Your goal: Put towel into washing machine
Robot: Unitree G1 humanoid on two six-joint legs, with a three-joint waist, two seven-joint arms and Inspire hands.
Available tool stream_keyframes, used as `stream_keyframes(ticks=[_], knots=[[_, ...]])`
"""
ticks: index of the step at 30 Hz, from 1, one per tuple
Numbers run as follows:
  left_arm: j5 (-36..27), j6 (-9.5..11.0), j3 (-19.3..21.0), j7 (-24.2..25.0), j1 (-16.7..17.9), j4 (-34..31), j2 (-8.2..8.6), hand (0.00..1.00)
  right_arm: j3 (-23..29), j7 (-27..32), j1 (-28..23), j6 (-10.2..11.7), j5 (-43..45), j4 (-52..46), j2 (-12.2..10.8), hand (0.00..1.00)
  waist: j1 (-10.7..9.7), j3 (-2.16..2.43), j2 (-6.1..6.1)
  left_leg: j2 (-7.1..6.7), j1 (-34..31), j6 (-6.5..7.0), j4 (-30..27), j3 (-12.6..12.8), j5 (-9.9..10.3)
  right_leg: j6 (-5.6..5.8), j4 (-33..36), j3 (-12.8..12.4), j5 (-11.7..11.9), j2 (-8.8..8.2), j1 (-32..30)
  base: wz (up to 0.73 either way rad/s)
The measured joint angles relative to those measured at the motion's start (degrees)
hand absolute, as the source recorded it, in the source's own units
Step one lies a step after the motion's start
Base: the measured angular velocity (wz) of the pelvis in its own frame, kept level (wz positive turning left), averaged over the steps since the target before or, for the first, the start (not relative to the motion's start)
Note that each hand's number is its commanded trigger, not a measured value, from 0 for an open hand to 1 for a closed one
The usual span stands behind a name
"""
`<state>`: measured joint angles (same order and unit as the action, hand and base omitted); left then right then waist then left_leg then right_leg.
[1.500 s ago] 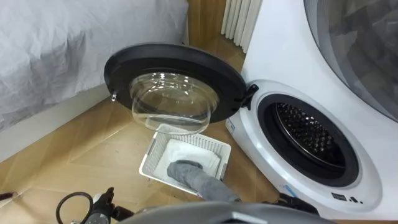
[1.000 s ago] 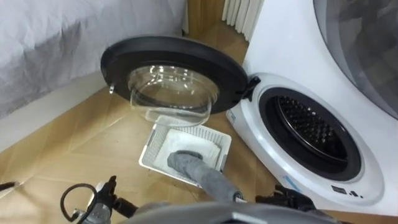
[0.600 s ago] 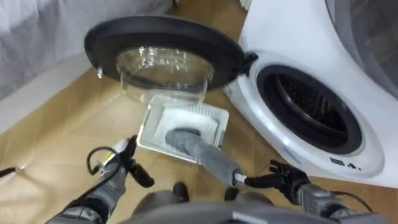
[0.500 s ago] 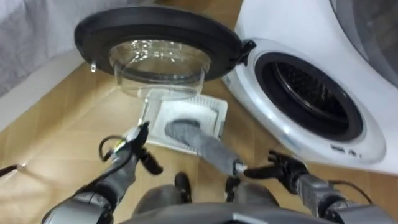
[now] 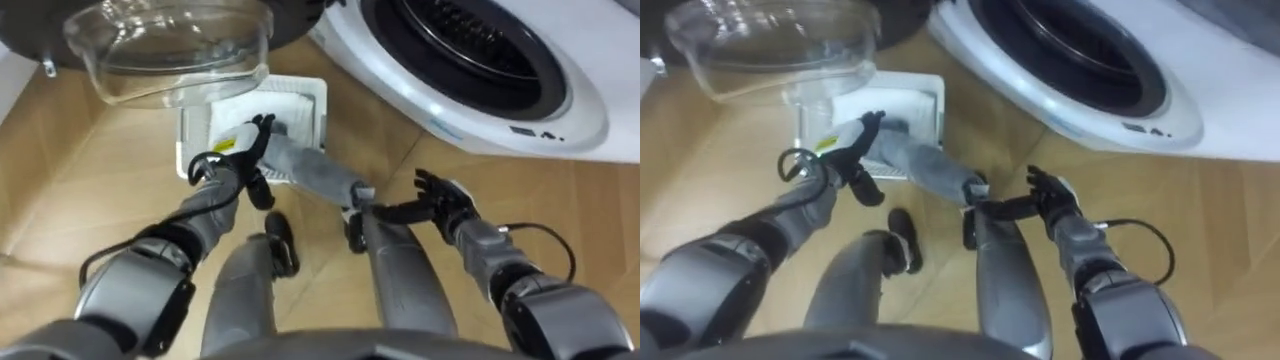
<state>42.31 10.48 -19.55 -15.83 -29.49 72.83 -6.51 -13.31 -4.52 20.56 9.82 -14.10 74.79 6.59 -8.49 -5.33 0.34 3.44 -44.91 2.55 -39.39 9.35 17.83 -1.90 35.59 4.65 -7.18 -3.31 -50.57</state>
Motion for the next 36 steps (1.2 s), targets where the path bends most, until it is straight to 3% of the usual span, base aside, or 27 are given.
stream_keyframes(ticks=[2, 6, 9, 16, 21, 25, 26, 28, 29, 36], knots=[[0.0, 0.0, -1.7, -1.3, -3.1, -0.1, -0.56, 0.00, -0.9, -0.1, 1.3, 0.1, -1.8, -1.6, 0.1, 0.00, -0.6, -0.49, -0.38, 0.33, -6.0, 0.50, -5.0, 0.0, 1.2, 0.23, 4.4, -1.2, -1.0, 0.12, -5.8, 0.07], [0.0, 0.1, -3.6, -2.4, -5.2, -1.7, -1.05, 0.00, -1.5, -0.5, 2.0, 0.8, -5.2, -3.5, 0.2, 0.00, -1.2, -0.52, -0.44, 1.22, -12.6, 0.60, -11.0, 0.4, 2.4, 0.26, 9.0, -1.8, -1.4, 0.31, -12.2, -0.10], [-0.1, 0.4, -5.8, -3.1, -7.1, -2.0, -1.70, 0.00, -2.6, -1.4, 3.6, 1.9, -8.2, -4.0, 0.0, 0.00, -3.1, -0.54, -0.49, 1.84, -17.3, 0.66, -15.9, 0.2, 3.3, 0.03, 13.3, -2.2, -1.9, 0.56, -16.9, -0.02], [-0.5, 1.1, -10.3, -4.0, -8.6, -2.4, -3.30, 0.00, -5.2, -4.5, 4.2, 3.4, -12.5, -8.0, 0.0, 0.00, -7.1, -0.49, -0.79, 3.59, -24.8, 0.11, -23.9, -0.4, 5.5, -1.66, 20.9, -0.9, -4.1, 0.43, -24.2, 0.00], [-0.5, 1.2, -11.1, -4.0, -9.1, -3.1, -3.48, 0.00, -6.8, -4.9, 4.2, 4.2, -14.4, -10.2, 0.0, 0.00, -8.6, -0.35, -1.01, 3.87, -27.8, -0.67, -26.4, -1.6, 6.5, -2.61, 23.8, 0.3, -5.2, 0.25, -27.0, 0.06], [-0.4, 1.9, -11.2, -4.0, -9.8, -3.2, -3.34, 0.00, -7.5, -4.9, 4.2, 5.2, -14.4, -10.6, 0.0, 0.00, -8.7, -0.36, -1.21, 3.96, -29.4, -1.84, -27.4, -3.0, 7.3, -4.09, 24.7, 1.7, -5.9, 0.34, -28.1, 0.01], [-0.5, 2.2, -11.9, -4.0, -10.1, -3.2, -3.54, 0.11, -8.0, -4.9, 4.3, 5.5, -14.8, -10.9, 0.1, 0.00, -8.7, -0.37, -1.41, 3.96, -29.7, -2.09, -27.6, -3.3, 7.4, -4.36, 25.1, 1.9, -6.2, 0.31, -28.5, 0.07], [-0.6, 2.4, -12.9, -4.0, -10.3, -3.1, -3.79, 0.66, -8.3, -4.9, 4.6, 5.7, -14.9, -10.8, 0.2, 0.00, -8.7, -0.38, -1.46, 4.12, -30.0, -2.50, -27.9, -3.8, 7.6, -4.67, 25.4, 2.4, -6.5, 0.48, -28.7, 0.03], [-0.9, 2.4, -13.4, -3.9, -10.3, -3.1, -3.84, 1.00, -8.7, -4.8, 4.8, 5.7, -14.9, -10.7, 0.3, 0.00, -8.7, -0.37, -1.48, 4.32, -30.2, -2.64, -28.0, -4.0, 7.8, -4.89, 25.4, 2.7, -6.7, 0.51, -28.7, 0.00], [-2.3, 2.4, -17.6, -0.4, -10.5, -2.0, -4.57, 1.00, -11.4, -4.3, 6.1, 5.7, -14.9, -10.4, 0.3, 0.00, -9.1, -0.43, -2.92, 4.82, -30.8, -3.04, -28.0, -5.0, 8.2, -5.40, 25.2, 3.9, -7.7, 0.80, -28.7, 0.01]])
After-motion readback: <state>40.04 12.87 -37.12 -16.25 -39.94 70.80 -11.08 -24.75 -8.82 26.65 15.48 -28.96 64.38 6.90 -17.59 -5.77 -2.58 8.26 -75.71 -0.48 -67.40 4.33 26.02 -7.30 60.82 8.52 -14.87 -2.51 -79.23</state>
